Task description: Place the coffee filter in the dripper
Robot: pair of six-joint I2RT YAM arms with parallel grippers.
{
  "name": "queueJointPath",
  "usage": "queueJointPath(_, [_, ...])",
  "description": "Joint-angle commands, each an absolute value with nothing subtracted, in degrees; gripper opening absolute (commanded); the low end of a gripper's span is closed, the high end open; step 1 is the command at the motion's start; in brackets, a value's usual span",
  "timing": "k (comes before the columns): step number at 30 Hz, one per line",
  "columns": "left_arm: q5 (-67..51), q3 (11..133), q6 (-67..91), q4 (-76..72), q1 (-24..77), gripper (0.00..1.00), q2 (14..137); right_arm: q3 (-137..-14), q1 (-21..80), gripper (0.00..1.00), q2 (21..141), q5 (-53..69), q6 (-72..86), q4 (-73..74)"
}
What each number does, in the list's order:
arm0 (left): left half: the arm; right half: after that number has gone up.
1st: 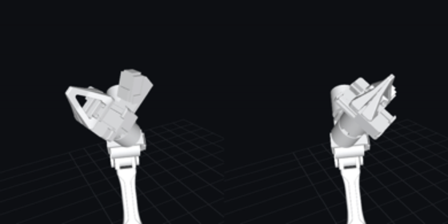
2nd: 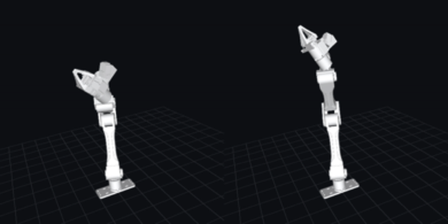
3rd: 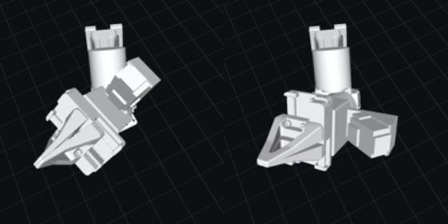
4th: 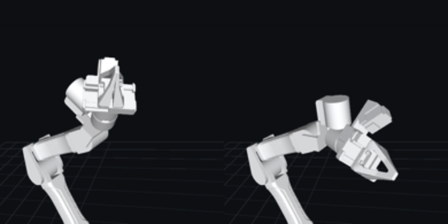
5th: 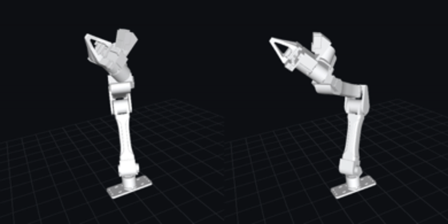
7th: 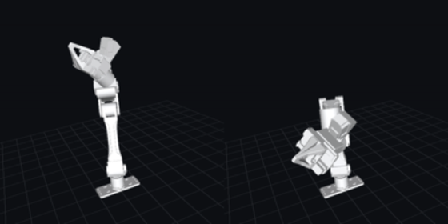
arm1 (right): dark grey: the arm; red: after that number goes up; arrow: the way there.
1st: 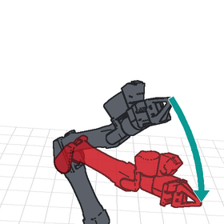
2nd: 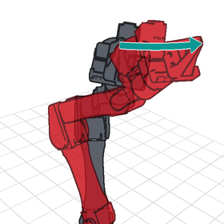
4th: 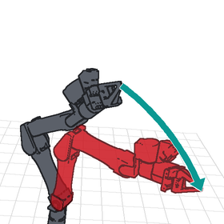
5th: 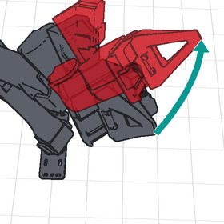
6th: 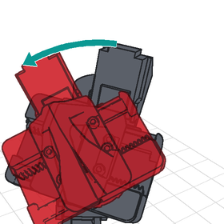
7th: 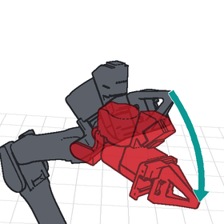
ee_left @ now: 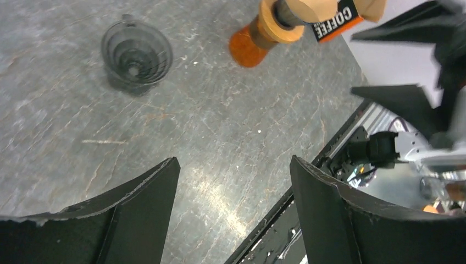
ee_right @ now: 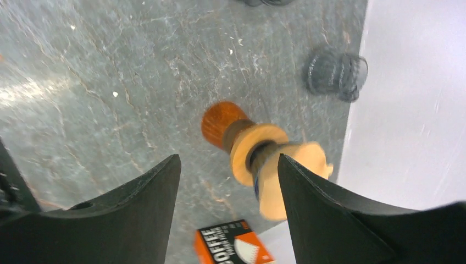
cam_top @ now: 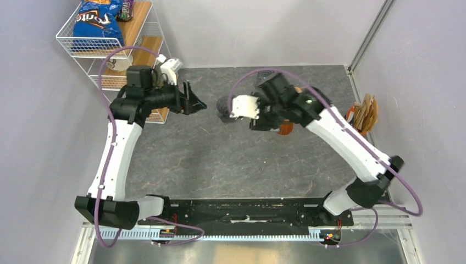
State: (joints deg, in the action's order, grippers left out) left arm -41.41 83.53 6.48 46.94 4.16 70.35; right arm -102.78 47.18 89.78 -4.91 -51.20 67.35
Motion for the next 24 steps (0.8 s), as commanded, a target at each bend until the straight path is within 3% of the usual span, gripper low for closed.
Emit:
queueJointPath(1, [-35.4,88.2,1.9,43.5,11.2,0.81,76.6,-106.4,40.0,0.74,82.4,4.9,-36.3,67.7])
queueJointPath(15, [-31.5,116.3,15.2,30.2,20.0,0.68,112.5,-118.7,-5.3,0.70,90.0,33.9,3.0,58.3])
queueJointPath(19, [-32.4,117.0,15.8,30.3,20.0,0.68,113.0,-121.3,-9.9,0.67,97.9,36.2,8.0,50.7])
queueJointPath(24, [-32.4,105.3,14.1,30.5,20.0,0.70,104.3,-130.5,-10.3,0.66,112.0,35.2,11.3,44.7])
